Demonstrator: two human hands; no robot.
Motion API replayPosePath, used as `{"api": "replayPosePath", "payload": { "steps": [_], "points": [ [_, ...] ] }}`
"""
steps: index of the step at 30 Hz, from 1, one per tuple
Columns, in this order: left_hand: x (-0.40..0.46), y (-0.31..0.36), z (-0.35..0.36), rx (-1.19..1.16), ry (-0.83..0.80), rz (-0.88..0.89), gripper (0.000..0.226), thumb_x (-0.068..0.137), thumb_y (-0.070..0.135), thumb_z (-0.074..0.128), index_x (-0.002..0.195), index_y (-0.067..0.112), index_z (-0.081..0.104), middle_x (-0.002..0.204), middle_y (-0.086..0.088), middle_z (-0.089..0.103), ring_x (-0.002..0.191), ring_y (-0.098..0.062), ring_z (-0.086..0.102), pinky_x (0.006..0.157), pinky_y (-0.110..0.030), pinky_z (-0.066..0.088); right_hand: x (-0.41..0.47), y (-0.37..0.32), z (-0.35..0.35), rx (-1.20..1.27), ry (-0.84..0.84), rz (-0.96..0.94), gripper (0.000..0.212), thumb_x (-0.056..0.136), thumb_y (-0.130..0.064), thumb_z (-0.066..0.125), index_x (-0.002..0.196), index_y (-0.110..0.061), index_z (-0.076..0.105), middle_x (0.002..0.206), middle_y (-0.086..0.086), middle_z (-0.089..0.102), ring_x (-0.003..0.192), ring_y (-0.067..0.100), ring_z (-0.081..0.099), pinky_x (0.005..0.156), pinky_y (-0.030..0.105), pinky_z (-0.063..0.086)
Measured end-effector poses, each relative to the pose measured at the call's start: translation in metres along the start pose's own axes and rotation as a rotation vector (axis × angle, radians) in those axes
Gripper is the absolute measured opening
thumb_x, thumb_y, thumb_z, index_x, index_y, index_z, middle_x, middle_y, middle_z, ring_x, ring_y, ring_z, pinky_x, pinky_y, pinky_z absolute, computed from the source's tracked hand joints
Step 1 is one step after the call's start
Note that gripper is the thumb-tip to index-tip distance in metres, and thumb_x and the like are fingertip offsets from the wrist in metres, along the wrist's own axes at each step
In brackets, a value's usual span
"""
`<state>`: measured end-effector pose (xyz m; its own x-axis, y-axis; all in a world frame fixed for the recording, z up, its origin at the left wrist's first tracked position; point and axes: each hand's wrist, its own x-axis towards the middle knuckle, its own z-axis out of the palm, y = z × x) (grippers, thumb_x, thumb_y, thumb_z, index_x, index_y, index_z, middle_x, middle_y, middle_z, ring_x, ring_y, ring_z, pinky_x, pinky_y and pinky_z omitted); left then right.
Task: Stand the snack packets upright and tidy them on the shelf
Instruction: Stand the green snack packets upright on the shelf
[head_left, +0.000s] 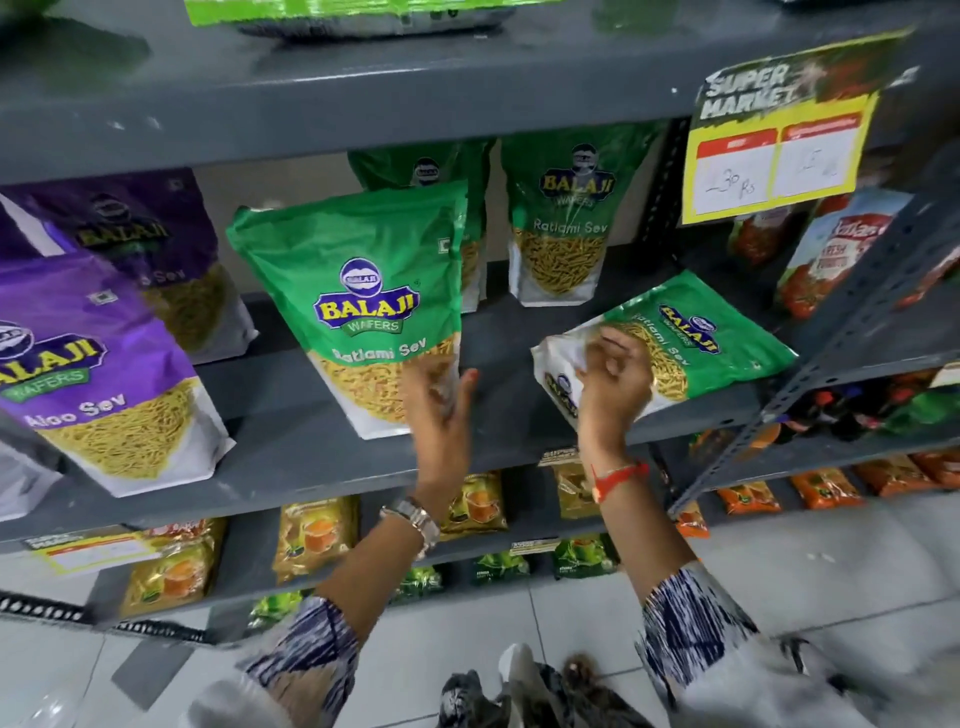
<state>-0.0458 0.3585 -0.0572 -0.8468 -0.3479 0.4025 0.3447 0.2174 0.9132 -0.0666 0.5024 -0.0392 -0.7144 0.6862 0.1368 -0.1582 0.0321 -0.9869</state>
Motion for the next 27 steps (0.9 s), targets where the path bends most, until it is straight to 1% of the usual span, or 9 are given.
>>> {"api": "replayPosePath", "payload": {
  "steps": [2,6,11,14,17,18,21,24,27],
  "points": [
    [-0.003,0.003,0.030,-0.032,-0.247,-0.036,0.019,0.087,0.029,0.056,0.100,0.039,0.049,0.102,0.000,0.056,0.090,-0.012,0.057,0.076,-0.026,0.047,0.013,0.005,-0.021,-0.100,0.200,0.026,0.018,0.081,-0.014,0.063,0.099,-0.014,0.063,0.091,0.000,0.067,0.076,0.012,0.062,0.067,0.016,0.046],
    [0.030,-0.003,0.088,0.168,-0.466,-0.091,0.030,0.090,0.031,0.050,0.114,0.013,0.055,0.115,-0.015,0.059,0.108,-0.030,0.057,0.094,-0.045,0.046,0.032,0.020,-0.052,-0.113,0.354,0.288,0.029,0.082,-0.022,0.065,0.106,-0.010,0.053,0.087,0.003,0.057,0.078,0.021,0.053,0.070,0.030,0.039],
    [0.082,-0.007,0.149,0.523,-0.884,-0.247,0.040,0.091,0.033,0.048,0.112,0.000,0.058,0.104,-0.022,0.063,0.099,-0.032,0.060,0.089,-0.039,0.044,0.052,0.033,-0.070,0.112,0.227,0.634,0.022,0.091,-0.025,0.054,0.084,-0.005,0.051,0.087,0.021,0.057,0.081,0.030,0.057,0.072,0.043,0.050],
    [0.100,0.005,0.163,0.535,-1.248,-0.308,0.045,0.096,0.031,0.040,0.130,0.004,0.049,0.135,-0.018,0.052,0.126,-0.031,0.049,0.105,-0.035,0.036,0.051,0.033,-0.073,0.228,0.179,0.660,0.019,0.094,-0.021,0.050,0.083,-0.005,0.051,0.092,0.018,0.055,0.090,0.027,0.055,0.094,0.052,0.051],
    [0.105,0.011,0.170,0.528,-1.130,-0.286,0.049,0.095,0.034,0.040,0.122,-0.004,0.054,0.130,-0.031,0.050,0.106,-0.043,0.057,0.083,-0.030,0.050,0.055,0.032,-0.076,0.217,0.199,0.663,0.025,0.094,-0.018,0.048,0.075,-0.002,0.051,0.086,0.019,0.054,0.087,0.028,0.054,0.089,0.049,0.051],
    [0.103,0.010,0.171,0.495,-1.072,-0.345,0.049,0.095,0.033,0.042,0.119,-0.007,0.055,0.125,-0.033,0.052,0.079,-0.028,0.060,0.077,-0.029,0.053,0.057,0.034,-0.078,0.198,0.208,0.667,0.026,0.094,-0.018,0.048,0.076,0.001,0.053,0.085,0.021,0.056,0.086,0.030,0.055,0.084,0.047,0.051],
    [0.090,0.003,0.171,0.362,-0.959,-0.502,0.025,0.091,0.020,0.052,0.103,0.000,0.062,0.100,-0.015,0.062,0.085,-0.024,0.050,0.093,-0.038,0.045,0.062,0.037,-0.085,0.214,0.181,0.695,0.027,0.093,-0.020,0.048,0.069,-0.008,0.051,0.073,0.009,0.048,0.071,0.023,0.046,0.070,0.039,0.040],
    [0.080,-0.006,0.165,0.175,-0.868,-0.633,0.014,0.088,0.006,0.054,0.074,0.006,0.057,0.057,0.000,0.066,0.059,-0.009,0.060,0.070,-0.020,0.048,0.063,0.036,-0.091,0.318,0.124,0.763,0.032,0.092,-0.018,0.050,0.061,-0.015,0.045,0.064,0.004,0.040,0.057,0.017,0.039,0.056,0.032,0.034],
    [0.070,-0.006,0.149,0.123,-0.778,-0.639,0.012,0.085,0.006,0.058,0.075,-0.001,0.061,0.064,-0.009,0.067,0.066,-0.017,0.062,0.081,-0.027,0.053,0.063,0.033,-0.095,0.342,0.062,0.805,0.030,0.092,-0.019,0.052,0.062,-0.016,0.049,0.063,0.001,0.043,0.056,0.016,0.042,0.055,0.030,0.036]
  ]
}}
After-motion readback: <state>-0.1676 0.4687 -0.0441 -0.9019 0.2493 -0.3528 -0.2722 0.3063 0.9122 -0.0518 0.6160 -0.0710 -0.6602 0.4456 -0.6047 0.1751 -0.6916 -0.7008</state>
